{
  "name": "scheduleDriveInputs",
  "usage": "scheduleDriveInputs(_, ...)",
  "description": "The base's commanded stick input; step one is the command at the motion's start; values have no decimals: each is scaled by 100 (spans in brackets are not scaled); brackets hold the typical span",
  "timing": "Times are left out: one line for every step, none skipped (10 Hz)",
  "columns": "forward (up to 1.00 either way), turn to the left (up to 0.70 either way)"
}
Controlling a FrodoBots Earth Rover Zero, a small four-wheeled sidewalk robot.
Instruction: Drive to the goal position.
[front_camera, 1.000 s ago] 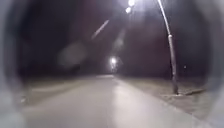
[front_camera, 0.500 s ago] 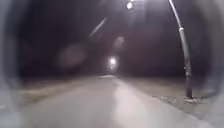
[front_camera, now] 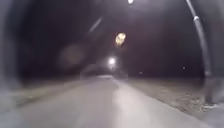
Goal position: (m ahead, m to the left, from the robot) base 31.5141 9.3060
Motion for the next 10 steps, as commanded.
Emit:
scheduleDriveInputs(100,0)
scheduleDriveInputs(100,0)
scheduleDriveInputs(100,0)
scheduleDriveInputs(100,0)
scheduleDriveInputs(100,0)
scheduleDriveInputs(100,0)
scheduleDriveInputs(100,0)
scheduleDriveInputs(100,0)
scheduleDriveInputs(100,0)
scheduleDriveInputs(100,0)
